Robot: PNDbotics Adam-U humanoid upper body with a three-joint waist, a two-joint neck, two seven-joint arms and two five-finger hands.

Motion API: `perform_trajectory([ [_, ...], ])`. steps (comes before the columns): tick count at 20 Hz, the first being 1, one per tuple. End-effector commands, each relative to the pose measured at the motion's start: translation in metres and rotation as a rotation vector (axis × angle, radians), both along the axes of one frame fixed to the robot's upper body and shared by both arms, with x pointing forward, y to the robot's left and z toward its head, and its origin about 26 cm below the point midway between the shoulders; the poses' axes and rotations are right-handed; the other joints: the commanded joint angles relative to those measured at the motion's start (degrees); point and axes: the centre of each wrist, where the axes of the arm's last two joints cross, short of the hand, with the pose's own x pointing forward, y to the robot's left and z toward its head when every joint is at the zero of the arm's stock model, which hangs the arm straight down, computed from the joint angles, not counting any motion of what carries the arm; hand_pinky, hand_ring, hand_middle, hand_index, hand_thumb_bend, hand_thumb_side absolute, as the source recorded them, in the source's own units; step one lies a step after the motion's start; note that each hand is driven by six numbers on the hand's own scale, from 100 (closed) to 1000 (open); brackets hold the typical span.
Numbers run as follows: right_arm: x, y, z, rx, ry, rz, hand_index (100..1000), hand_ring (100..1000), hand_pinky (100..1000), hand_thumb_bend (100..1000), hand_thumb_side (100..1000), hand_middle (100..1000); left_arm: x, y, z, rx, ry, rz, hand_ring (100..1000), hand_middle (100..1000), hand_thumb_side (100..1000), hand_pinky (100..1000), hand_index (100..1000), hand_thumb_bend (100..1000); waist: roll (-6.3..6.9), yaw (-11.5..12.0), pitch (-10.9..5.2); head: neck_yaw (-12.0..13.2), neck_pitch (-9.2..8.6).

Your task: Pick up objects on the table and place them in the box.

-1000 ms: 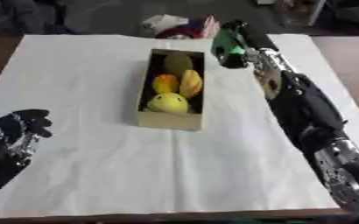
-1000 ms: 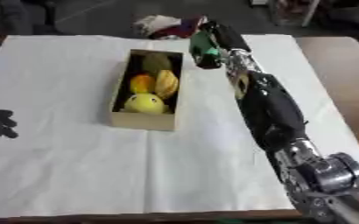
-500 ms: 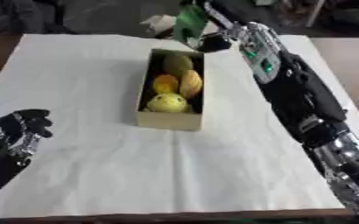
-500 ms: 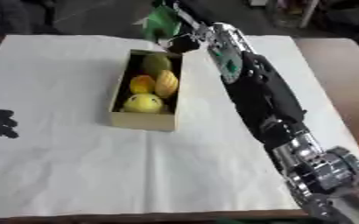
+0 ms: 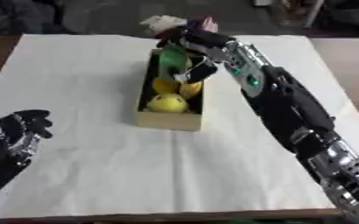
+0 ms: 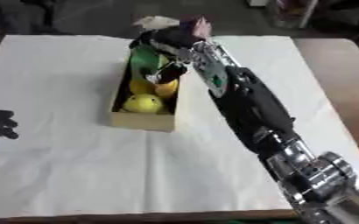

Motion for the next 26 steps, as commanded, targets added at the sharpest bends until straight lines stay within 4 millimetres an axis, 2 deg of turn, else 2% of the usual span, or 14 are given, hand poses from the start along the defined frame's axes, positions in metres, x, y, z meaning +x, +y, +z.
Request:
perform_trajectory([
  [1, 0.001, -0.003, -0.006, -0.052, 0.008, -0.005, 919, 675, 744, 100, 334, 837, 0.001, 0.001, 0.006, 0.009, -0.024, -0.004, 584, 601, 672, 783, 770, 100, 0.17, -0.1, -0.71, 0.0, 0.25],
  [2, 0.001, -0.003, -0.016, -0.083, 0.038, -0.007, 929, 731, 762, 100, 399, 846, 0.001, 0.001, 0.006, 0.009, -0.023, -0.005, 584, 601, 673, 783, 770, 100, 0.18, -0.1, -0.76, -0.1, 0.26],
  [3, 0.001, -0.003, -0.022, -0.114, 0.061, -0.002, 932, 745, 768, 100, 425, 850, 0.001, 0.001, 0.006, 0.008, -0.022, -0.006, 584, 601, 673, 783, 770, 100, 0.18, -0.1, -0.8, 0.0, 0.27],
  [6, 0.001, -0.003, -0.027, -0.189, 0.083, 0.022, 954, 859, 838, 100, 632, 899, 0.001, 0.0, 0.006, 0.008, -0.021, -0.01, 584, 601, 674, 784, 770, 100, 0.15, -0.2, -0.84, 0.0, 0.27],
  [10, 0.001, -0.004, -0.024, -0.245, 0.059, 0.044, 974, 933, 898, 100, 739, 945, 0.001, 0.001, 0.006, 0.009, -0.021, -0.008, 584, 601, 674, 785, 770, 100, 0.08, -0.3, -0.87, -0.1, 0.27],
  [15, 0.001, -0.005, -0.012, -0.234, 0.0, 0.068, 985, 969, 936, 100, 772, 968, 0.001, 0.001, 0.006, 0.01, -0.022, -0.008, 585, 601, 675, 785, 770, 100, -0.11, -0.4, -0.9, 0.0, 0.27],
  [26, -0.003, -0.015, 0.023, -0.058, -0.093, 0.076, 992, 978, 957, 100, 717, 973, 0.001, 0.002, 0.006, 0.01, -0.023, -0.002, 585, 602, 675, 786, 770, 100, -0.56, -0.5, -1.06, 0.4, 0.24],
])
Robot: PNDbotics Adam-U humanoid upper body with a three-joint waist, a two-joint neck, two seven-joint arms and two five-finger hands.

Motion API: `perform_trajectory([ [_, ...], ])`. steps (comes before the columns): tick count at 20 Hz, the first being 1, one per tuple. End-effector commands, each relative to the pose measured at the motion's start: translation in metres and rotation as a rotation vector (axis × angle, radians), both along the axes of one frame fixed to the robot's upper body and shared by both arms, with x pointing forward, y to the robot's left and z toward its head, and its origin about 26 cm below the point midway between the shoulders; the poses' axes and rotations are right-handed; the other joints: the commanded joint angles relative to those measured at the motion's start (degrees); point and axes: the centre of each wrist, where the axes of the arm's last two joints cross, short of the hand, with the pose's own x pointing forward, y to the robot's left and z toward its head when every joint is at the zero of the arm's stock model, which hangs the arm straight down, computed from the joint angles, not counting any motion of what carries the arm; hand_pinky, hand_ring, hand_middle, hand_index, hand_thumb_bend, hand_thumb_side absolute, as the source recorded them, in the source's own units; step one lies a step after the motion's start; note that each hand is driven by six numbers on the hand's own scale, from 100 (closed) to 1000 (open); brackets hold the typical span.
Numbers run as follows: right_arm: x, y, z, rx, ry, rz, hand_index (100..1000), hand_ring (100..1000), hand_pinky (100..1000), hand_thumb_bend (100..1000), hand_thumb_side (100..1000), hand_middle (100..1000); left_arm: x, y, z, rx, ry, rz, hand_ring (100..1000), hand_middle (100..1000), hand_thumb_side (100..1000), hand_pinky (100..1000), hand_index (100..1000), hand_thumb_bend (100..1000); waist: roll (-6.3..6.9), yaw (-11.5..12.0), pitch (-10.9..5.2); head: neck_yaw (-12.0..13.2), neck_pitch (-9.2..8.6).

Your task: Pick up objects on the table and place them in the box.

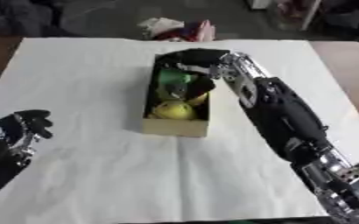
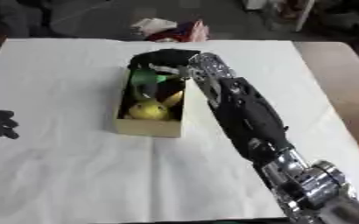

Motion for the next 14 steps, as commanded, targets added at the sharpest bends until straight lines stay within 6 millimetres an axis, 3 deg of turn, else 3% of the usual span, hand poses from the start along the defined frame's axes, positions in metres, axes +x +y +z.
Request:
perform_trajectory([
  [1, -0.001, -0.011, 0.026, 0.057, -0.064, -0.004, 992, 975, 955, 100, 704, 970, 0.001, 0.002, 0.006, 0.008, -0.023, 0.002, 585, 602, 676, 786, 770, 100, 0.24, -0.2, -0.82, 0.4, 0.23],
  [6, -0.013, -0.029, 0.032, 0.188, -0.115, -0.021, 976, 938, 927, 100, 581, 927, 0.001, 0.003, 0.005, 0.003, -0.022, 0.012, 584, 601, 677, 786, 769, 100, 0.12, -0.6, -0.93, 1.0, 0.27],
  [8, -0.02, -0.04, 0.029, 0.274, -0.135, -0.047, 942, 861, 868, 100, 464, 844, 0.001, 0.003, 0.005, -0.004, -0.027, 0.02, 583, 598, 675, 785, 766, 100, 0.0, -1.0, -0.8, 1.5, 0.27],
  [9, -0.024, -0.047, 0.027, 0.321, -0.143, -0.068, 935, 846, 855, 100, 454, 828, 0.001, 0.004, 0.005, -0.007, -0.03, 0.026, 582, 598, 674, 785, 765, 100, -0.08, -1.3, -0.74, 1.9, 0.27],
  [14, -0.047, -0.06, 0.008, 0.546, -0.149, -0.16, 908, 790, 813, 100, 577, 770, 0.001, 0.007, 0.007, -0.019, -0.051, 0.051, 580, 595, 674, 783, 761, 100, -0.7, -3.0, 0.06, 4.0, 0.24],
])
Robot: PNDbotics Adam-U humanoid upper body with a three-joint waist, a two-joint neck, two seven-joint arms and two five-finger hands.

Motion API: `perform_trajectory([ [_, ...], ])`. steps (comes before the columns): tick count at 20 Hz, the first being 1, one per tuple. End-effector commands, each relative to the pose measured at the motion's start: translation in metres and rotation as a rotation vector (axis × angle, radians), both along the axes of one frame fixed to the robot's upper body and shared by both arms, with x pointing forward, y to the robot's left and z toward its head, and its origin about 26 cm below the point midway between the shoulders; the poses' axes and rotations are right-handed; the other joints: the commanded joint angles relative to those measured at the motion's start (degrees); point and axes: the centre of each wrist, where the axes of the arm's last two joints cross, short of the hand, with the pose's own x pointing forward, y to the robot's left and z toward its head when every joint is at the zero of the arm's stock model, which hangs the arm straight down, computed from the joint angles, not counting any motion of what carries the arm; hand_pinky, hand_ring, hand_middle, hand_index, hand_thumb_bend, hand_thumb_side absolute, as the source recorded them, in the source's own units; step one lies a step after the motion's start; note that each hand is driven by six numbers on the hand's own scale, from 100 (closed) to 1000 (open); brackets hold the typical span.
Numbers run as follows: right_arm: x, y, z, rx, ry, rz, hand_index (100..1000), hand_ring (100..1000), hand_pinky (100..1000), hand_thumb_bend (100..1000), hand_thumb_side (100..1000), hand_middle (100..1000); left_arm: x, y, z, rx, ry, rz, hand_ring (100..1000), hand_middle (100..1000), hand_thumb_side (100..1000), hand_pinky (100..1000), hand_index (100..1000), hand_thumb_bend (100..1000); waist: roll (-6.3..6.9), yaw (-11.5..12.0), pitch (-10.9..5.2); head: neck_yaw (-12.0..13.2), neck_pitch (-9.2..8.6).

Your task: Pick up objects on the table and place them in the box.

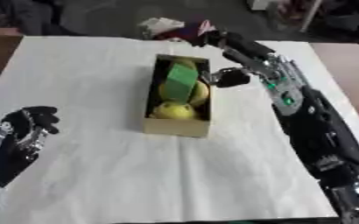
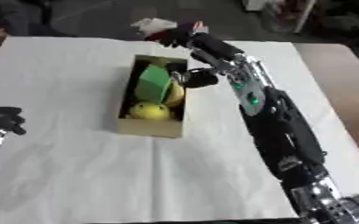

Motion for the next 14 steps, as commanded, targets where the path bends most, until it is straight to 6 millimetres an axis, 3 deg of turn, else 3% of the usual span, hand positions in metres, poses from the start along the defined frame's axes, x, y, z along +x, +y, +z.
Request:
perform_trajectory([
  [1, -0.012, -0.001, 0.011, 0.149, -0.061, -0.035, 895, 762, 796, 100, 612, 746, 0.001, 0.003, 0.008, -0.008, -0.041, 0.017, 580, 595, 675, 783, 761, 100, 0.0, -0.6, -0.35, 1.2, 0.21],
  [6, -0.038, -0.003, -0.022, 0.345, -0.003, -0.117, 881, 728, 777, 100, 619, 707, 0.003, 0.001, 0.008, -0.032, -0.059, 0.028, 579, 593, 685, 782, 759, 100, -0.54, -1.9, 0.52, 1.9, -0.2],
  [9, -0.054, -0.001, -0.047, 0.439, 0.058, -0.164, 897, 711, 769, 100, 553, 704, 0.003, -0.002, 0.004, -0.059, -0.056, 0.033, 579, 593, 699, 782, 759, 100, -0.69, -2.5, 0.77, 2.6, 0.07],
  [14, -0.082, 0.0, -0.085, 0.561, 0.144, -0.213, 898, 708, 765, 100, 527, 701, 0.003, -0.006, -0.004, -0.098, -0.04, 0.034, 581, 595, 711, 783, 757, 100, -0.47, -2.9, 0.81, 2.9, 0.26],
])
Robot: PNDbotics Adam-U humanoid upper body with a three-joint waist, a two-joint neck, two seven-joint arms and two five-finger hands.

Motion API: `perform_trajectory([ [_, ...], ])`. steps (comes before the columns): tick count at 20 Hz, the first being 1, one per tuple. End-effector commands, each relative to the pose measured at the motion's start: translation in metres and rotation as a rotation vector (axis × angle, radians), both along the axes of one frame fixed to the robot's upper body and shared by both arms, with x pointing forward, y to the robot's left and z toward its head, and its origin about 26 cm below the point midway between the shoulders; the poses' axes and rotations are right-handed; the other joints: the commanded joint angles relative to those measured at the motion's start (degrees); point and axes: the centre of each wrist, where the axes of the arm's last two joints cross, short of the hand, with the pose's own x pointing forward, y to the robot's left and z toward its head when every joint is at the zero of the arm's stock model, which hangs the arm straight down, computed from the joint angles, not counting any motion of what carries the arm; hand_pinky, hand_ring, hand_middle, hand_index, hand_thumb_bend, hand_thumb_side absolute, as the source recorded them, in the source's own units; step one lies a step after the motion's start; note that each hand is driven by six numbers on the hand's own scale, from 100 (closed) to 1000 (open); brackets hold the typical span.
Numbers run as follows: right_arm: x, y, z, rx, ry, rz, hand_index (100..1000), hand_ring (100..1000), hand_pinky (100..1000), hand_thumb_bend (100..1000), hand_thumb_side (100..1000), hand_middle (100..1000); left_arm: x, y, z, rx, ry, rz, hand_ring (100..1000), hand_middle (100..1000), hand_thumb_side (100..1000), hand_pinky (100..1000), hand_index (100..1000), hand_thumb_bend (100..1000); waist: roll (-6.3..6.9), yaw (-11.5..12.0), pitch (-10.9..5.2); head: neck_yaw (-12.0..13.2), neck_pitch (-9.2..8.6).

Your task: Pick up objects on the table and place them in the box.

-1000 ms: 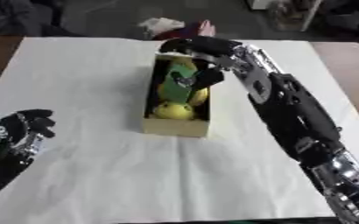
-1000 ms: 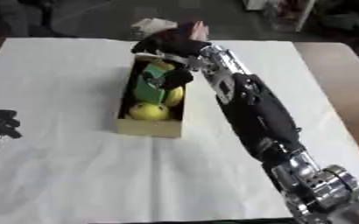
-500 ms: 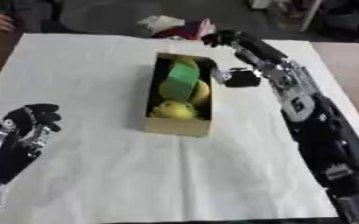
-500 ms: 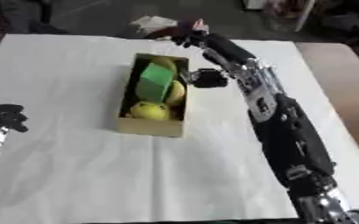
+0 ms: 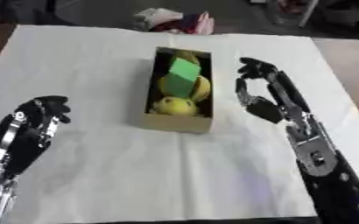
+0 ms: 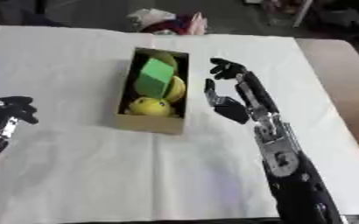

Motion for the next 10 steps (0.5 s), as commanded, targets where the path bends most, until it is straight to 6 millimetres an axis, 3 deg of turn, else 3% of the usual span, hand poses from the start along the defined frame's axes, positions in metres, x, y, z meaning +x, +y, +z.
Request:
perform_trajectory([
  [1, -0.013, 0.002, -0.002, 0.075, -0.013, -0.005, 897, 707, 765, 100, 520, 701, 0.0, -0.003, 0.0, -0.025, -0.009, -0.004, 581, 596, 716, 784, 755, 100, 0.42, -0.2, -0.7, 0.5, 0.28],
  [5, -0.04, -0.003, -0.013, 0.131, 0.024, 0.01, 895, 702, 763, 100, 491, 695, -0.001, -0.006, -0.007, -0.046, 0.009, -0.011, 580, 593, 724, 784, 751, 100, 0.53, -0.3, -0.96, 0.9, 0.29],
  [10, -0.065, -0.008, -0.012, 0.192, 0.054, 0.036, 894, 695, 760, 100, 475, 685, -0.002, -0.009, -0.012, -0.06, 0.024, -0.017, 575, 588, 728, 783, 747, 100, 0.65, -0.4, -1.15, 1.7, 0.29],
])
